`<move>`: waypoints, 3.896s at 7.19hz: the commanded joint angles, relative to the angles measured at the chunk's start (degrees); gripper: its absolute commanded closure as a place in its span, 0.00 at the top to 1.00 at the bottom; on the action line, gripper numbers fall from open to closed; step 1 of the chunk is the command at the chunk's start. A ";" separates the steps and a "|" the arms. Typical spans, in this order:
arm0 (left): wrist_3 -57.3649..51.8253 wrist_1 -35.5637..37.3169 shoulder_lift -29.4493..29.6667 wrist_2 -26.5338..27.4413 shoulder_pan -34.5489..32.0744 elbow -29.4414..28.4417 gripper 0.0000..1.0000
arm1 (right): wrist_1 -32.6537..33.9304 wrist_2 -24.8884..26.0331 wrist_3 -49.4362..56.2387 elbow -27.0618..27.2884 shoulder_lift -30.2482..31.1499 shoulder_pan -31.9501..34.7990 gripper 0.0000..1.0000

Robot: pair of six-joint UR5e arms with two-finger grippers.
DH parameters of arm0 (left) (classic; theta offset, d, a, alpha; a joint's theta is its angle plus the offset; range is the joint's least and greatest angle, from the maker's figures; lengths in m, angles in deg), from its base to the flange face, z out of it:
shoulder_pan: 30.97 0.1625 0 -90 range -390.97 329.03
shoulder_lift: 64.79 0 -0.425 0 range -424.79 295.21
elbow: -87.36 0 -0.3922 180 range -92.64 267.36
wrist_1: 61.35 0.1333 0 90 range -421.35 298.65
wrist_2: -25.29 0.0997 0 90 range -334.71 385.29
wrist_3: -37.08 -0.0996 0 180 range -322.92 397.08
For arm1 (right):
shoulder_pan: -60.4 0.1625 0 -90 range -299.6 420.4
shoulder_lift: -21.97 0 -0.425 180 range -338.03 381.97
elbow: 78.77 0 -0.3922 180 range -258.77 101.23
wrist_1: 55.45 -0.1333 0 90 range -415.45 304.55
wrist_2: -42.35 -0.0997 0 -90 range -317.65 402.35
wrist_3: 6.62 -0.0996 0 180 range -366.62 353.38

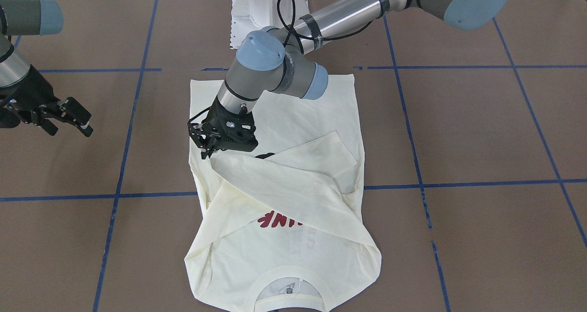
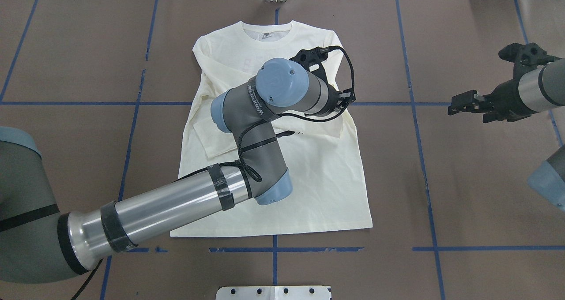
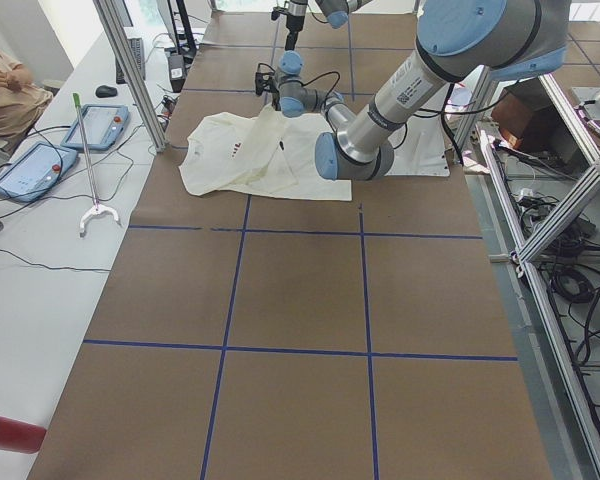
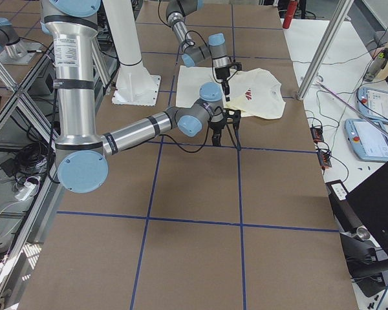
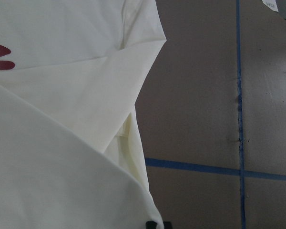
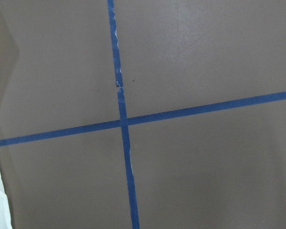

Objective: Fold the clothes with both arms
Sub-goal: 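Fold the held sleeve across the chest with the left gripper, then release the sleeve with the left gripper while the right moves to the hem, then grasp the hem corner with the right gripper while the left moves to the other corner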

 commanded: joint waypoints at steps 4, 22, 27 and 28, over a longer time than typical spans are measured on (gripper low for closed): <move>-0.34 1.92 -8.24 -0.01 -1.61 13.32 0.73 | -1.32 1.37 -6.03 1.75 0.13 -3.81 1.00; -9.58 2.28 -30.55 -15.48 -13.93 30.45 0.73 | 14.42 41.38 -51.17 8.35 -5.85 -47.52 0.64; -9.23 2.80 -30.72 -15.31 -14.10 30.97 0.73 | 15.29 41.38 -51.08 9.05 -5.93 -48.40 0.00; -4.35 3.07 -33.33 -14.44 -13.84 32.54 0.73 | 15.29 41.29 -50.82 9.67 -5.93 -48.06 0.00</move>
